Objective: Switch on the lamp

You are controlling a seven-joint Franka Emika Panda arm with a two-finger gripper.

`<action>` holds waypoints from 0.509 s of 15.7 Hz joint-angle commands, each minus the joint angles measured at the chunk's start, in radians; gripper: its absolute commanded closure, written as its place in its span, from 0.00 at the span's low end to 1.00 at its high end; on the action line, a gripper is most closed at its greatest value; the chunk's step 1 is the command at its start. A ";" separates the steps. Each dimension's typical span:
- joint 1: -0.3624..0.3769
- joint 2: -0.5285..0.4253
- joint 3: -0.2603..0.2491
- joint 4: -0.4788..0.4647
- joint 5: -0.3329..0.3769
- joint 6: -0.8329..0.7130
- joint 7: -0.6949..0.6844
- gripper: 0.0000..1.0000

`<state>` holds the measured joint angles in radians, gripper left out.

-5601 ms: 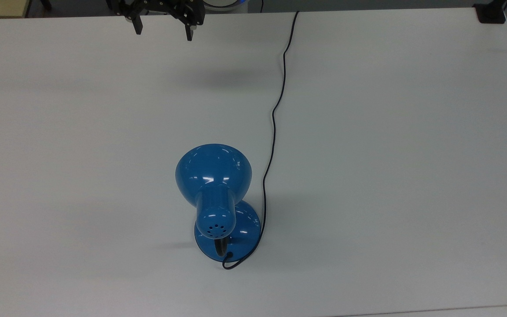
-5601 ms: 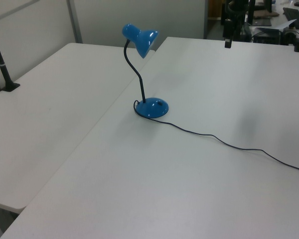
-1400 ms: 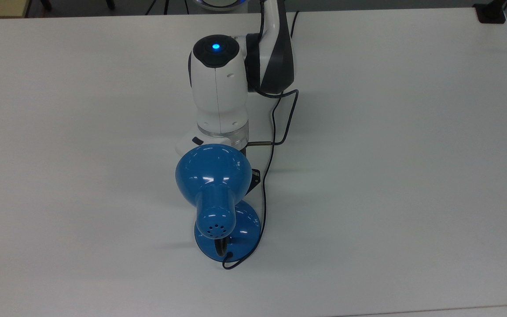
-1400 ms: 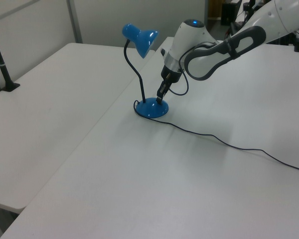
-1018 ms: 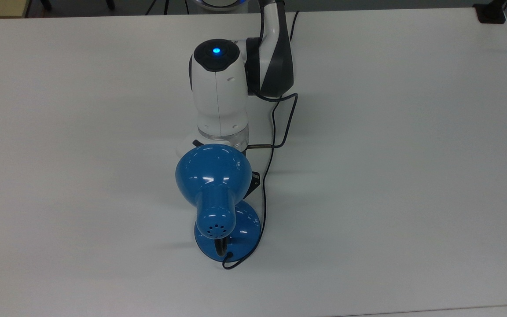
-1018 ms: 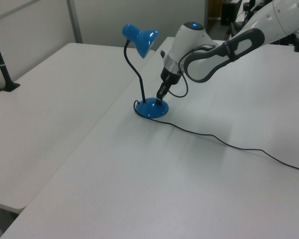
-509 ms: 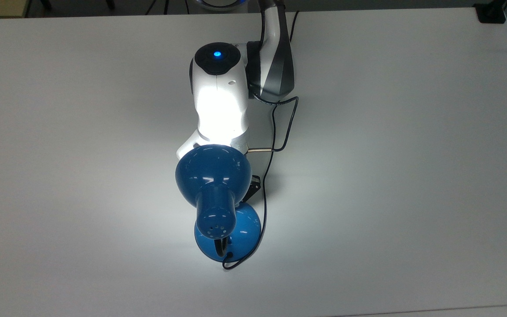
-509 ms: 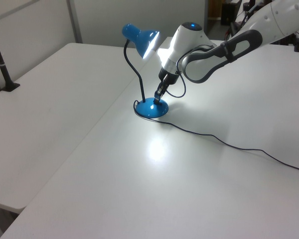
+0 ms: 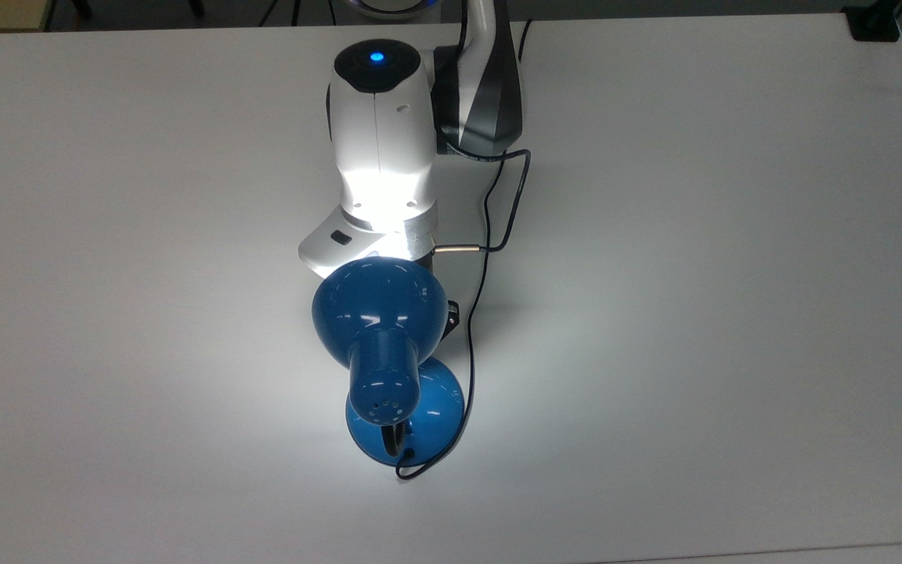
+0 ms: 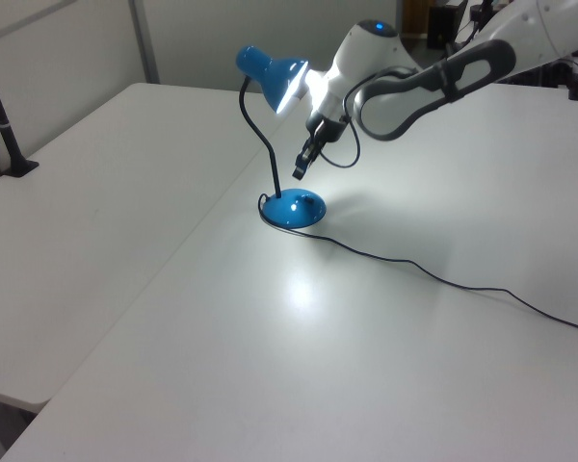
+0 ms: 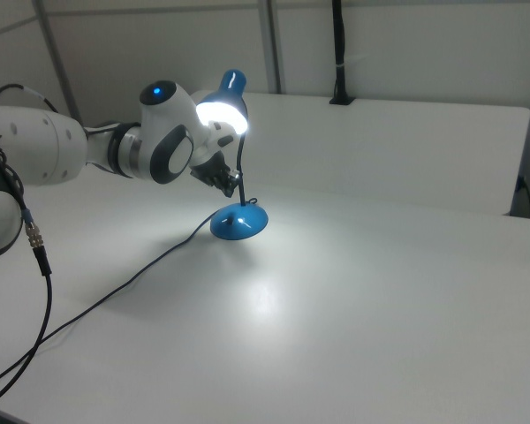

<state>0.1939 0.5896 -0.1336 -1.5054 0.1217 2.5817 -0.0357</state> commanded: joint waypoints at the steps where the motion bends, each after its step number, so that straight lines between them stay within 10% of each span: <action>1: -0.025 -0.132 -0.006 -0.085 0.007 -0.147 0.006 1.00; 8: -0.071 -0.247 -0.008 -0.081 0.006 -0.474 0.060 0.99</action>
<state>0.1231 0.4178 -0.1367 -1.5343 0.1217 2.2108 -0.0172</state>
